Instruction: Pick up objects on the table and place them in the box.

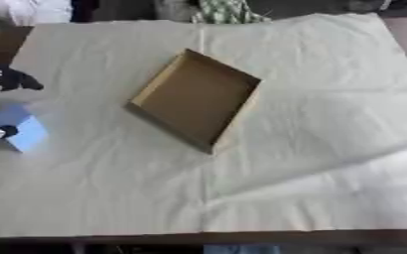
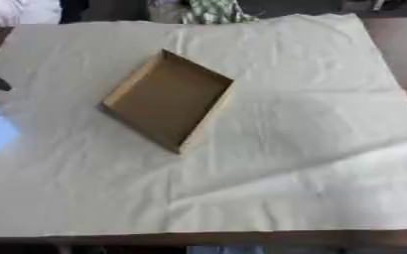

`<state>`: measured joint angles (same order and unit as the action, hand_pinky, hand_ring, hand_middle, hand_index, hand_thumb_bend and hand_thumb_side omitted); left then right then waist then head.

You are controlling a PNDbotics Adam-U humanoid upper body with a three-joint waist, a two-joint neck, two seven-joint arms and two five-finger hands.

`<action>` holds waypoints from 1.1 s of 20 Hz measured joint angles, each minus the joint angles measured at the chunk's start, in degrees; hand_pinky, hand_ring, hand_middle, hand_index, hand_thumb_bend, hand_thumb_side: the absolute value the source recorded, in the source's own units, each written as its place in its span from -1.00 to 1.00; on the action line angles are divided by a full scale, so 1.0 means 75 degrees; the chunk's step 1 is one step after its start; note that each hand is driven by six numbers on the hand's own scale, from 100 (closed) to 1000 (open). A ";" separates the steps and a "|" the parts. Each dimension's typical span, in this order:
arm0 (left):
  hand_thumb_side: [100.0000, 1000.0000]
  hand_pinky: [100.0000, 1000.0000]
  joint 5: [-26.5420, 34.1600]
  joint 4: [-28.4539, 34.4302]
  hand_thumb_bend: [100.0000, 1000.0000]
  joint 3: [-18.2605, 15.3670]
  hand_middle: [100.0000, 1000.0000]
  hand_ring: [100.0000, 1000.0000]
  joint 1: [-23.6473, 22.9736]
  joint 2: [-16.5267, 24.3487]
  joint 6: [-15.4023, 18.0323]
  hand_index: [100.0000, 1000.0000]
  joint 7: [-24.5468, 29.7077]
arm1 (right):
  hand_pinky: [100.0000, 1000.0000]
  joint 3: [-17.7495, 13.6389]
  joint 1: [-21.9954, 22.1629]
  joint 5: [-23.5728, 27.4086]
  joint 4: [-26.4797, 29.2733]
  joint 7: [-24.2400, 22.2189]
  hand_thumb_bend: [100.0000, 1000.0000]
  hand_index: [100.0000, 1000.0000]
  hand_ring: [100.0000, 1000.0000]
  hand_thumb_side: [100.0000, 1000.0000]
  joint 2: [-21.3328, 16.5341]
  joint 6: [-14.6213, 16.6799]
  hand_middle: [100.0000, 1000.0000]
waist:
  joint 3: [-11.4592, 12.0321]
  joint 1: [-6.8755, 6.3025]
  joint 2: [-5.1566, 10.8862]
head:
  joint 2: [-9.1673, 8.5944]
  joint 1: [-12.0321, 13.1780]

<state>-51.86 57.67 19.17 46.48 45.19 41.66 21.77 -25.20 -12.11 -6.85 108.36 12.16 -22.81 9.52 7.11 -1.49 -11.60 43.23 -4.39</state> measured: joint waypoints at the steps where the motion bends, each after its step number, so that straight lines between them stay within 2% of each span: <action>1: -0.44 0.72 0.0029 -0.0077 -0.46 0.0017 0.78 0.82 0.0003 0.0000 -0.0001 1.00 0.0001 | 0.33 0.0000 0.0000 0.0000 -0.0001 -0.0001 -1.00 0.58 0.42 0.03 0.0001 -0.0001 0.18 | 0.0005 -0.0009 0.0000 | 0.0000 -0.0005; 4: -0.40 0.74 0.0050 -0.0238 -0.37 0.0060 0.81 0.84 0.0069 0.0000 -0.0010 1.00 0.0010 | 0.32 -0.0013 0.0001 0.0001 -0.0010 0.0000 -1.00 0.58 0.42 0.04 0.0011 -0.0004 0.18 | 0.0045 -0.0025 0.0000 | 0.0001 -0.0013; 6: -0.42 0.72 0.0020 -0.0281 -0.42 0.0069 0.80 0.82 0.0096 -0.0005 -0.0007 0.99 0.0007 | 0.33 -0.0020 0.0001 0.0005 -0.0015 0.0011 -1.00 0.58 0.41 0.04 0.0035 -0.0015 0.18 | 0.0048 -0.0024 0.0000 | 0.0001 -0.0013; 7: -0.50 0.64 0.0008 -0.0290 -0.65 0.0080 0.76 0.76 0.0114 -0.0020 0.0003 0.97 -0.0002 | 0.33 -0.0020 0.0001 0.0011 -0.0016 0.0016 -1.00 0.58 0.41 0.04 0.0044 -0.0020 0.18 | 0.0048 -0.0023 0.0000 | 0.0001 -0.0014; 8: -0.51 0.63 0.0021 -0.0307 -0.70 0.0087 0.76 0.76 0.0125 -0.0049 0.0021 0.97 -0.0021 | 0.33 -0.0021 0.0001 0.0015 -0.0016 0.0024 -1.00 0.58 0.41 0.04 0.0044 -0.0028 0.18 | 0.0047 -0.0022 0.0000 | 0.0001 -0.0016; 9: -0.55 0.64 0.0073 -0.0341 -0.85 0.0088 0.76 0.77 0.0126 -0.0074 0.0041 0.98 -0.0041 | 0.32 -0.0021 0.0001 0.0018 -0.0016 0.0028 -1.00 0.58 0.41 0.04 0.0044 -0.0031 0.17 | 0.0047 -0.0019 -0.0002 | 0.0001 -0.0017; 14: -0.53 0.56 0.0665 -0.0415 -0.86 0.0087 0.74 0.72 0.0159 -0.0163 -0.0055 0.96 0.0055 | 0.33 -0.0021 0.0000 0.0026 -0.0017 0.0029 -1.00 0.58 0.41 0.04 0.0045 -0.0031 0.17 | 0.0043 0.0009 -0.0003 | 0.0005 -0.0036; 16: -0.32 0.59 0.0883 -0.0370 -0.87 0.0085 0.75 0.74 0.0194 -0.0163 -0.0188 0.97 0.0188 | 0.33 -0.0021 0.0000 0.0027 -0.0017 0.0029 -1.00 0.58 0.41 0.04 0.0045 -0.0032 0.17 | 0.0050 -0.0005 0.0000 | 0.0029 -0.0039; 18: -0.20 0.64 0.1029 -0.0310 -0.78 0.0066 0.78 0.77 0.0204 -0.0163 -0.0342 0.96 0.0342 | 0.33 -0.0021 0.0002 0.0027 -0.0018 0.0031 -1.00 0.58 0.41 0.04 0.0045 -0.0034 0.17 | 0.0059 -0.0028 0.0020 | 0.0063 -0.0048; 20: -0.10 0.72 0.1104 -0.0225 -0.65 0.0043 0.81 0.82 0.0210 -0.0162 -0.0477 0.97 0.0477 | 0.33 -0.0023 0.0007 0.0027 -0.0018 0.0041 -1.00 0.58 0.41 0.04 0.0046 -0.0046 0.17 | 0.0086 -0.0036 0.0068 | 0.0066 -0.0075; 22: 0.17 0.80 0.1092 -0.0132 -0.46 0.0009 0.85 0.88 0.0216 -0.0148 -0.0562 0.98 0.0563 | 0.33 -0.0023 0.0010 0.0027 -0.0017 0.0046 -1.00 0.58 0.41 0.04 0.0047 -0.0063 0.17 | 0.0104 -0.0042 0.0102 | 0.0067 -0.0102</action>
<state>-43.67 56.68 19.24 48.10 44.08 37.44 25.99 -25.37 -12.03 -6.65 108.23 12.50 -22.45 9.04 7.89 -1.80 -10.84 43.73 -5.15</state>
